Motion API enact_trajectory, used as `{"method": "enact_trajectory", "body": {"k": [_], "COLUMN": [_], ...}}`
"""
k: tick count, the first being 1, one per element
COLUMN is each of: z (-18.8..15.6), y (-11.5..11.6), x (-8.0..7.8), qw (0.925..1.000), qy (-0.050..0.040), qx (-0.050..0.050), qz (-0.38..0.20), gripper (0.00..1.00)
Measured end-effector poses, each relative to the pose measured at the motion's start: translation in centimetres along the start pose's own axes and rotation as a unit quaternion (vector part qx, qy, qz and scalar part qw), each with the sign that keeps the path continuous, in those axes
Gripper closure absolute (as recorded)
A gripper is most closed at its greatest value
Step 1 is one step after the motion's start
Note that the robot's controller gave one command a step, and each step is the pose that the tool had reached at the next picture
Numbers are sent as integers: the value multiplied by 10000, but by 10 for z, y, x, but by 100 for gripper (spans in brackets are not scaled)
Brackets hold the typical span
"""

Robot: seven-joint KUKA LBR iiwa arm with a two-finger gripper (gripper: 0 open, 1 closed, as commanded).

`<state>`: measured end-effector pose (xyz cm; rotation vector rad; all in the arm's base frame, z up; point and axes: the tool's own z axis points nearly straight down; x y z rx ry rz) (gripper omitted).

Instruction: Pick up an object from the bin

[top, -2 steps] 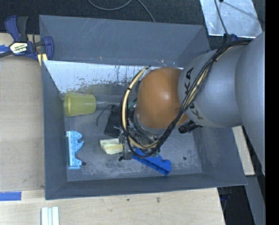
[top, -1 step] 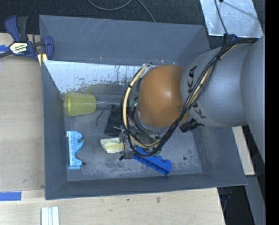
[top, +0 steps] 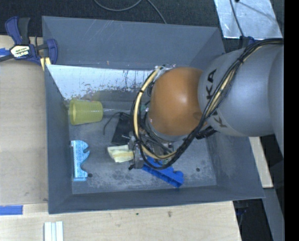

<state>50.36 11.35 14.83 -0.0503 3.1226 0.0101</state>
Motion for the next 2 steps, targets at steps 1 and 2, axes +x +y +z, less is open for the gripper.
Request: {"method": "enact_trajectory", "body": {"k": [1,2], "z": [-8,-92], "y": [-3,-1], "x": [11,-13], "qw": [9999,10000], "qy": [145,-13], "qx": [26,-2], "qz": [-73,-61], "gripper": [100,100]}}
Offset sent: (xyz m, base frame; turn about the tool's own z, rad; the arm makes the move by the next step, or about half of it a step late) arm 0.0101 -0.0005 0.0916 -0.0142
